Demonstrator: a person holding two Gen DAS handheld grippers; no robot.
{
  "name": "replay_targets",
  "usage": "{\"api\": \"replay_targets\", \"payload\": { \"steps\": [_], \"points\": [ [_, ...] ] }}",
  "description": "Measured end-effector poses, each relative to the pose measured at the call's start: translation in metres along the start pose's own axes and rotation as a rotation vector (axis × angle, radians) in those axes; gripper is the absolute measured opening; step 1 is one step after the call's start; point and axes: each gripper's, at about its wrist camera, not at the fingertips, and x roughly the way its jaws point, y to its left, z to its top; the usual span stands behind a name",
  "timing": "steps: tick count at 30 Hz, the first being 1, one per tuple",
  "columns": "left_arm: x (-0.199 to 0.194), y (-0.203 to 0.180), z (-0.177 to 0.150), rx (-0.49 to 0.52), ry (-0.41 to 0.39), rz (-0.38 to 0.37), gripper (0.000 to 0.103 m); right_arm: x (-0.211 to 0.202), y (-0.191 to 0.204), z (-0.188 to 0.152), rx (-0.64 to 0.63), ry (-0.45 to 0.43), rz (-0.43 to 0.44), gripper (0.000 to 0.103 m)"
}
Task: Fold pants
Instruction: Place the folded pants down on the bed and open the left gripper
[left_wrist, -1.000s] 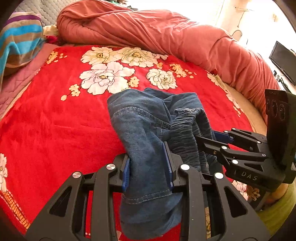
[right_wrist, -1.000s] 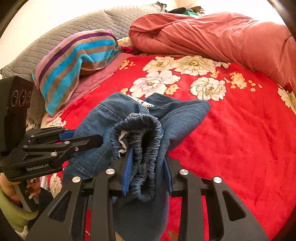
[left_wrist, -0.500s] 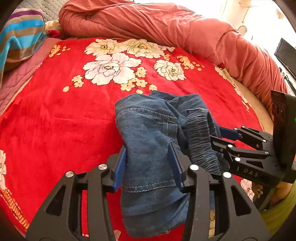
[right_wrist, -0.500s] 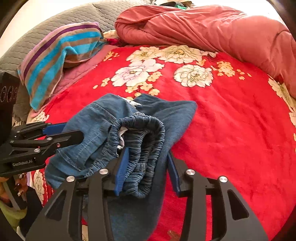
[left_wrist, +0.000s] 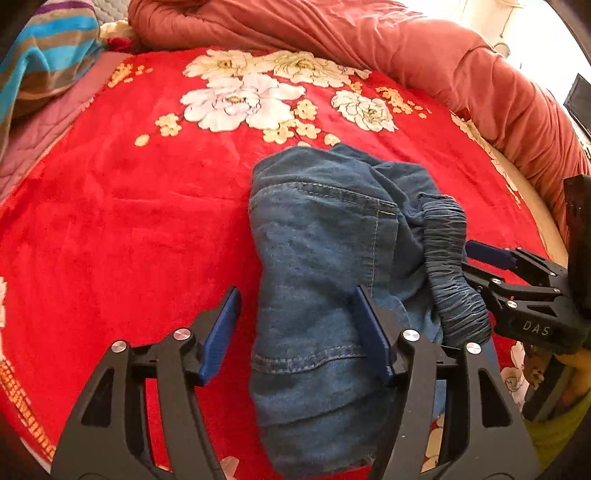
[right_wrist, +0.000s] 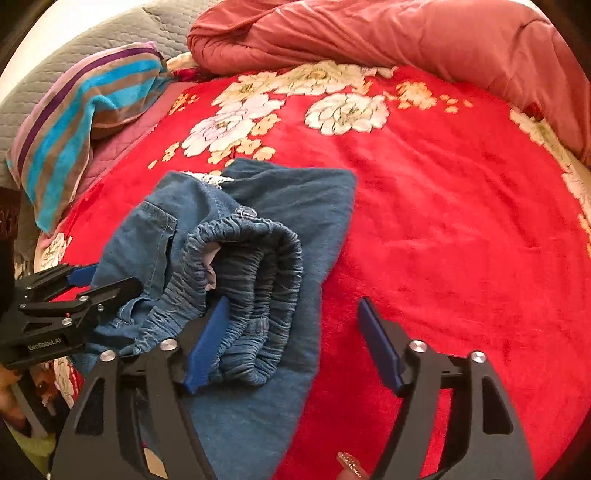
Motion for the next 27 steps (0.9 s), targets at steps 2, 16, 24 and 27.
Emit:
{"api": "replay_targets", "payload": {
  "steps": [2,16,24,27],
  "points": [
    [-0.009,-0.001,-0.001,0.004,-0.017,0.001,0.064,-0.011,0.002,-0.002,-0.004,-0.029,-0.006,0.076],
    [-0.088,-0.014,-0.029,0.012,-0.175,0.041,0.093,-0.114,0.024,-0.028,-0.026,-0.283,-0.039,0.098],
    [-0.124,-0.015,-0.051,0.008,-0.234,0.058,0.093,-0.145,0.033,-0.052,-0.041,-0.333,-0.050,0.098],
    [-0.130,-0.015,-0.061,0.008,-0.240,0.057,0.093,-0.150,0.037,-0.061,-0.045,-0.334,-0.052,0.098]
  ]
}}
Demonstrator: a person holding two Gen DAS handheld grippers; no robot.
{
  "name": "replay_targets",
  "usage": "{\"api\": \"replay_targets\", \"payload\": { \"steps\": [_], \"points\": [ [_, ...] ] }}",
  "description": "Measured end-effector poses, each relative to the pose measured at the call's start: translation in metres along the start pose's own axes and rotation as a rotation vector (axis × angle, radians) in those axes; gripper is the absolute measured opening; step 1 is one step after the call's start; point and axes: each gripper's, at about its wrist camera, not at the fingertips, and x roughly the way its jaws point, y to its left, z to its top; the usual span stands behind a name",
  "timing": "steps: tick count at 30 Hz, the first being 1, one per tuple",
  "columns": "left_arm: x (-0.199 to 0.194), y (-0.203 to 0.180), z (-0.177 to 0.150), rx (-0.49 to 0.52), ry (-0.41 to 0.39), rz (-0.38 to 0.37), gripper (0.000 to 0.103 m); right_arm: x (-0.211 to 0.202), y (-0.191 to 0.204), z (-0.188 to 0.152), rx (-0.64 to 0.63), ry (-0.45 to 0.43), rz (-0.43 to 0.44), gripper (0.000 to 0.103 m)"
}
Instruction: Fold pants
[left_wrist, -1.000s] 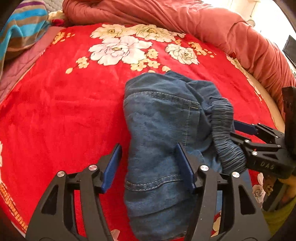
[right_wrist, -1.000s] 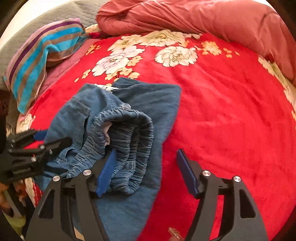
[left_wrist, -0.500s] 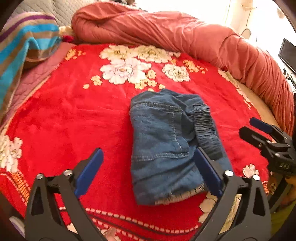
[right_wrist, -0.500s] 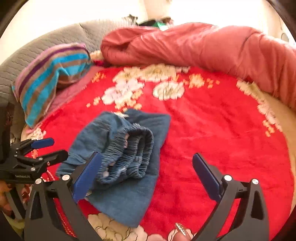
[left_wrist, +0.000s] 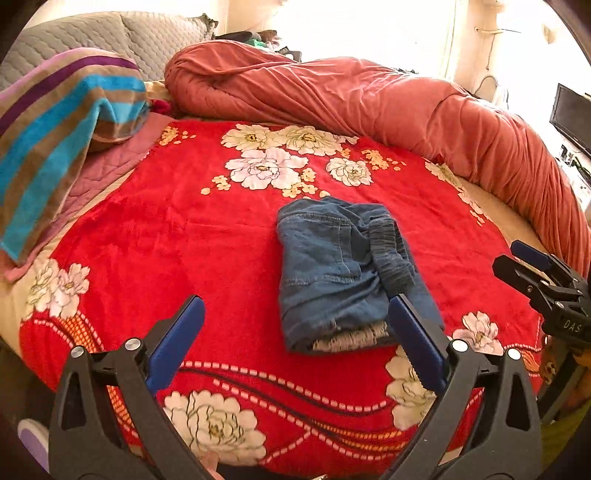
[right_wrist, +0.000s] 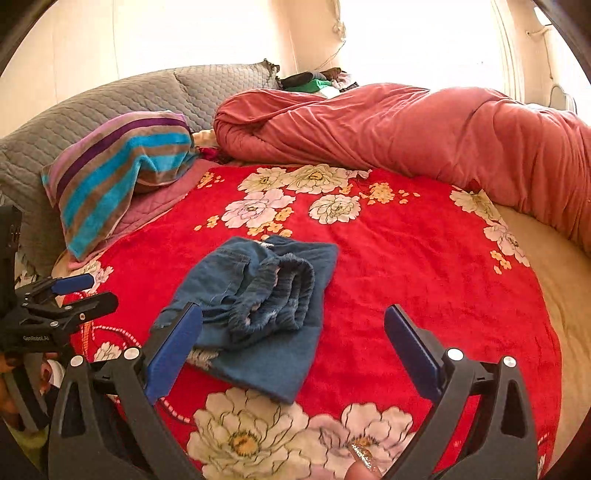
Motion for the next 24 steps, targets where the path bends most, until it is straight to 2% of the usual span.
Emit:
{"api": "replay_targets", "payload": {
  "steps": [8,12,18,24],
  "points": [
    [-0.010,-0.004,-0.025,0.018,0.012,0.004,0.093,-0.013,0.013,-0.023,-0.008,0.035,0.005,0.098],
    [-0.008,-0.004,-0.040,0.006,0.042,-0.008,0.093,-0.013,0.018,-0.038,-0.010,0.058,-0.007,0.098],
    [0.004,0.000,-0.062,-0.027,0.099,-0.015,0.093,0.003,0.017,-0.066,0.009,0.137,-0.036,0.098],
    [0.012,0.003,-0.073,-0.034,0.132,-0.002,0.093,0.013,0.014,-0.078,0.028,0.173,-0.046,0.098]
  ]
}}
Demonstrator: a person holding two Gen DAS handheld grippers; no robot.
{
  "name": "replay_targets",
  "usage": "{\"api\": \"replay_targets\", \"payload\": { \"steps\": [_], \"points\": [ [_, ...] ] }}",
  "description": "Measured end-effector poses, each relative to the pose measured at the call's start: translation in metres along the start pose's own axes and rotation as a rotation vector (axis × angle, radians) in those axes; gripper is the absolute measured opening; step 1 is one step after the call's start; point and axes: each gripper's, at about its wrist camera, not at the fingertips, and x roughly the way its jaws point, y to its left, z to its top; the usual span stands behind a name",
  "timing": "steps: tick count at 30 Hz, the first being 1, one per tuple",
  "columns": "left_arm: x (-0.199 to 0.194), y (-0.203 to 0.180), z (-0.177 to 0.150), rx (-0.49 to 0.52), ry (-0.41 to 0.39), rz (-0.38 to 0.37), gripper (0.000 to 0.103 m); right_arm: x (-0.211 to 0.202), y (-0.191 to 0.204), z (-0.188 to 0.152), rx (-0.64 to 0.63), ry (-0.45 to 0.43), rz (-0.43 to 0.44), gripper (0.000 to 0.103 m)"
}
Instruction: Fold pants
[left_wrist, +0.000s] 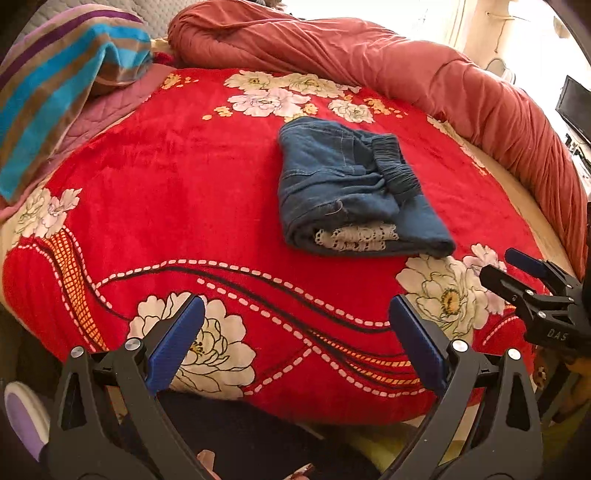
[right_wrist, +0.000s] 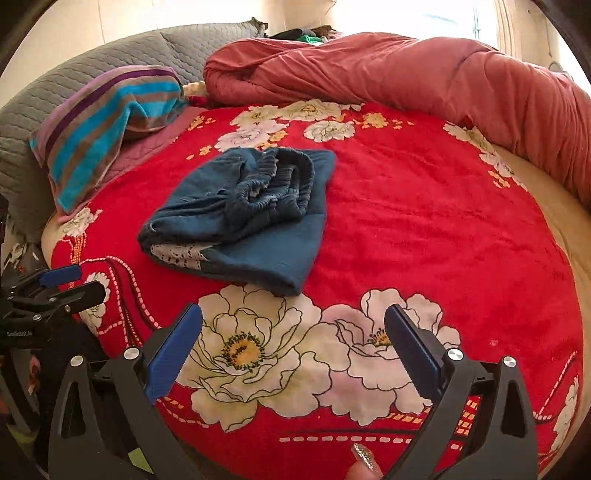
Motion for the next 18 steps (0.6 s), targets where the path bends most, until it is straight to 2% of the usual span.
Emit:
{"api": "replay_targets", "payload": {
  "steps": [18],
  "points": [
    [0.0020,-0.0036,0.0013,0.002,0.015,0.016,0.093,0.0000,-0.0048,0.0051,0.008,-0.004,-0.005,0.098]
  ]
}}
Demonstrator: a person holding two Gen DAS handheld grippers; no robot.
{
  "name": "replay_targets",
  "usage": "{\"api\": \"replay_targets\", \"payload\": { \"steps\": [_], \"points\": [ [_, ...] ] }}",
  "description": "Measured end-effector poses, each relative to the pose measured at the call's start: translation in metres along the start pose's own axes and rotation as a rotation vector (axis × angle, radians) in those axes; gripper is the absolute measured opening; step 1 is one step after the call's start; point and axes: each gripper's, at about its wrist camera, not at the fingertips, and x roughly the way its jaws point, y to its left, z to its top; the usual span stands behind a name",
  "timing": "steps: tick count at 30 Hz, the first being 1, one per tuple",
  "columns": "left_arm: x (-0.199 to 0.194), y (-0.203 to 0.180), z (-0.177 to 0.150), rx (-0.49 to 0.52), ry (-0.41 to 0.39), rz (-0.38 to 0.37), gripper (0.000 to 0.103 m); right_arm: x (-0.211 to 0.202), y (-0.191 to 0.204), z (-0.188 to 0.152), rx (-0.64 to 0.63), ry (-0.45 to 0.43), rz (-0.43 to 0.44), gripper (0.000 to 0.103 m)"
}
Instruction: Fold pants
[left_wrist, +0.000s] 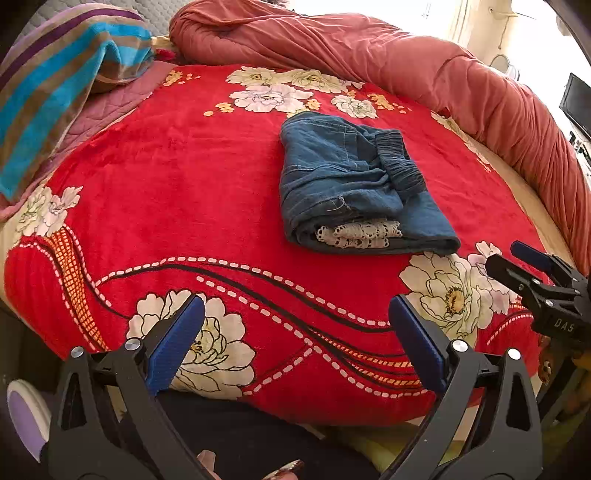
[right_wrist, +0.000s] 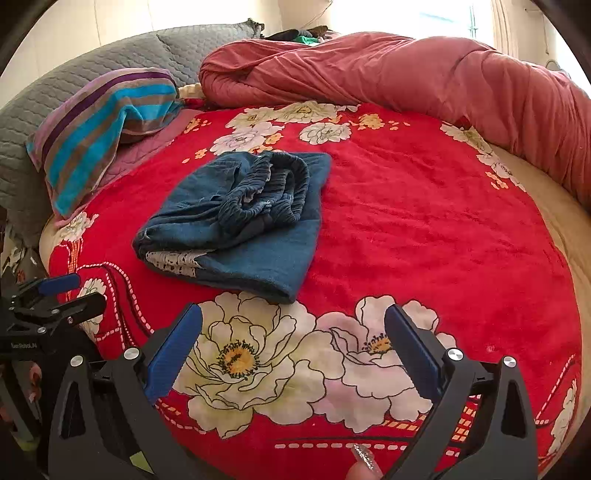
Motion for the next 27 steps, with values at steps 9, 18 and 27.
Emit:
{"api": "replay_targets", "payload": {
  "steps": [9,18,27],
  "points": [
    [-0.0030,0.0006,0.0021,-0.008,-0.004,-0.003,0.093,-0.0010,-0.0012,0.0024,0.001,-0.003,-0.001,0.098],
    [-0.0085,0.0005,0.0032,-0.006,-0.017,-0.012,0.093,-0.0036,0.0008,0.0035,-0.001,-0.005,-0.014,0.098],
    [-0.0092,0.0008,0.0036,-0.010,-0.012,-0.010,0.093,-0.0052,0.0020,0.0032,-0.002,-0.003,-0.022,0.098]
  ]
}}
